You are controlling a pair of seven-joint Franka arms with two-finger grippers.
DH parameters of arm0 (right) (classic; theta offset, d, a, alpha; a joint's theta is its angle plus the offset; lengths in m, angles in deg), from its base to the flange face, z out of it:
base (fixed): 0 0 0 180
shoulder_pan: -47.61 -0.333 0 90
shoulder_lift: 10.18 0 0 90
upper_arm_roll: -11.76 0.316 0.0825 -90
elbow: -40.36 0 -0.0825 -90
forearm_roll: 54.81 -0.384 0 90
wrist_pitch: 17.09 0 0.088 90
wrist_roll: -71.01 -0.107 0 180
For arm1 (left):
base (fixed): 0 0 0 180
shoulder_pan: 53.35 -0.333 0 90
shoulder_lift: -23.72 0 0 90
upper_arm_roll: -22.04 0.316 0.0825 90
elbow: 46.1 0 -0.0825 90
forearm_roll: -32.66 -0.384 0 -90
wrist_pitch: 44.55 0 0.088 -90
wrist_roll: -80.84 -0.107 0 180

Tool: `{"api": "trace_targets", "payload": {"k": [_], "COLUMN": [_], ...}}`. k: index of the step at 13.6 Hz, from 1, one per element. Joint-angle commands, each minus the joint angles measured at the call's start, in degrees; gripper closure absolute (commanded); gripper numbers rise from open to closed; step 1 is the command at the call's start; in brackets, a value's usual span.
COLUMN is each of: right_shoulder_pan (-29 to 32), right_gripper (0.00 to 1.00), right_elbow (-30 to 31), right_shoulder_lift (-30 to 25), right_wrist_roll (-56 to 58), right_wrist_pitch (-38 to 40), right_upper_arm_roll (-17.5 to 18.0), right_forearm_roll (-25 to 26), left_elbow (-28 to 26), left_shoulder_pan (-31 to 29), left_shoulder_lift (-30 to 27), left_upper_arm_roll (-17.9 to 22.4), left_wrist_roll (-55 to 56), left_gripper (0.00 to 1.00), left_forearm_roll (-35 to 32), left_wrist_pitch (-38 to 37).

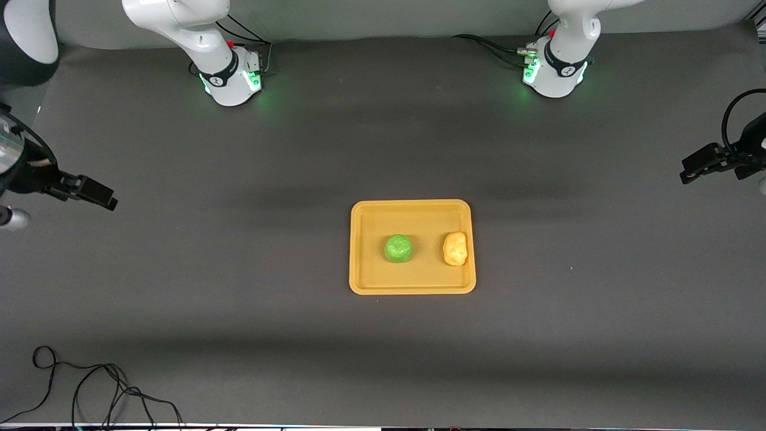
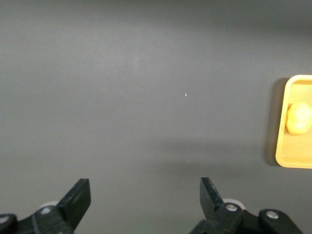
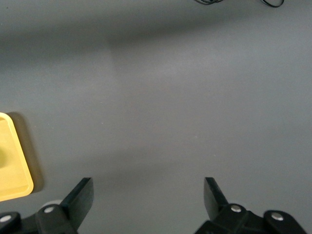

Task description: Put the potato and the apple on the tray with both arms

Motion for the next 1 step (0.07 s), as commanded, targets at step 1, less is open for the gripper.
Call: {"api": "trace_targets", "payload": {"k": [1], "right_shoulder_pan": [-1.4], "right_gripper": [0.0], "right_elbow": [3.2], "right_shoulder_lift": [-1.9], "right_wrist_roll": [1.1], "right_wrist_pitch": [-1.9], "right_upper_arm_roll": [-0.6], "right_forearm_roll": [-1.4], "left_elbow": [-1.0], "left_shoulder_pan": [0.4], "left_shoulder_lift": [-0.8], "left_upper_arm_roll": [1.0], "left_wrist_roll": [-0.9], "left_gripper": [0.0], "left_forearm_roll": [0.6], "left_wrist_pitch": [-0.2]}}
